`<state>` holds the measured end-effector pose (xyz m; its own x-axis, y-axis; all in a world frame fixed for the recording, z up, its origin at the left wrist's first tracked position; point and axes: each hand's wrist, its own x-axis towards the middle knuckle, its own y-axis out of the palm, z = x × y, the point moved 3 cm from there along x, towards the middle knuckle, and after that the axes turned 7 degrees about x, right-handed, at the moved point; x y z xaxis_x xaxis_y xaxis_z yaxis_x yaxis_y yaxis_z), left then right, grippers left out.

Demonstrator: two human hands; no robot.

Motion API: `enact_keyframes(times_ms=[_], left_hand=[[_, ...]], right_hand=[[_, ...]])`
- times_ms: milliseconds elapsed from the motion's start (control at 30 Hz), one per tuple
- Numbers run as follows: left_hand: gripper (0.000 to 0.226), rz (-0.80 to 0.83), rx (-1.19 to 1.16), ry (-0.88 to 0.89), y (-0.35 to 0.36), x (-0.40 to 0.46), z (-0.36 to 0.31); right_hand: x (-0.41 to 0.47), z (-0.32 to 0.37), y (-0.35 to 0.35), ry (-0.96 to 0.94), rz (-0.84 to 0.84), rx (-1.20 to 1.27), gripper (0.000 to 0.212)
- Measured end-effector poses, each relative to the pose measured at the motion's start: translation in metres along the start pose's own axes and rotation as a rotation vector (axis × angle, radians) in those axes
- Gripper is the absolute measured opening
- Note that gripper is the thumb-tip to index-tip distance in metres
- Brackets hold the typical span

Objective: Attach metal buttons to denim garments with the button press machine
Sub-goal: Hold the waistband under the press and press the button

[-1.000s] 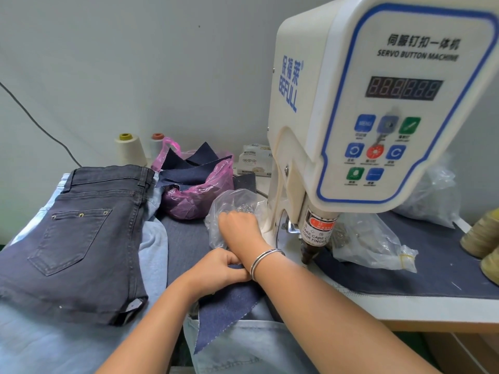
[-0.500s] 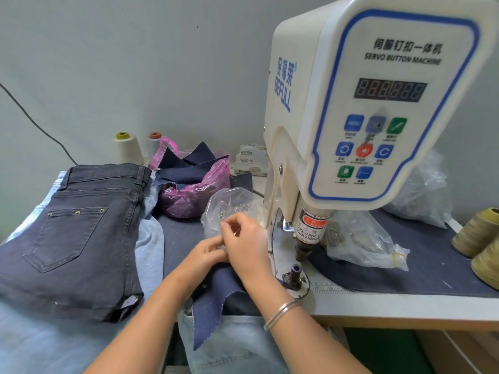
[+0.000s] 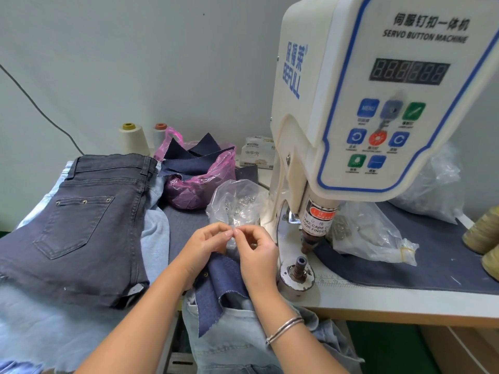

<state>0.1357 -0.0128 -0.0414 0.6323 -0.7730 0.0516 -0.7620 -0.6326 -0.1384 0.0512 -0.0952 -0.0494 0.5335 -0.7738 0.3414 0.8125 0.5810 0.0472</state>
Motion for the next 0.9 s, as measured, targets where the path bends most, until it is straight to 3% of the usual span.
enact_keyframes(times_ms=[167,400,767,900], left_hand=[[0.014,-0.052,-0.022,-0.019,-0.001,-0.001,-0.002],[0.014,-0.071,0.027,-0.029,-0.002,0.0,0.001],[0.015,-0.053,0.059,-0.028,0.001,-0.004,-0.005],[0.018,-0.052,0.061,-0.035,0.001,-0.004,-0.005]], right_hand=[[-0.001,-0.002,0.0,-0.008,0.018,0.006,0.023],[0.006,-0.014,0.001,0.357,0.06,0.348,0.017],[-0.002,0.004,-0.005,0.338,0.093,0.434,0.017],[-0.038,0.029,-0.035,0.253,0.314,0.344,0.008]])
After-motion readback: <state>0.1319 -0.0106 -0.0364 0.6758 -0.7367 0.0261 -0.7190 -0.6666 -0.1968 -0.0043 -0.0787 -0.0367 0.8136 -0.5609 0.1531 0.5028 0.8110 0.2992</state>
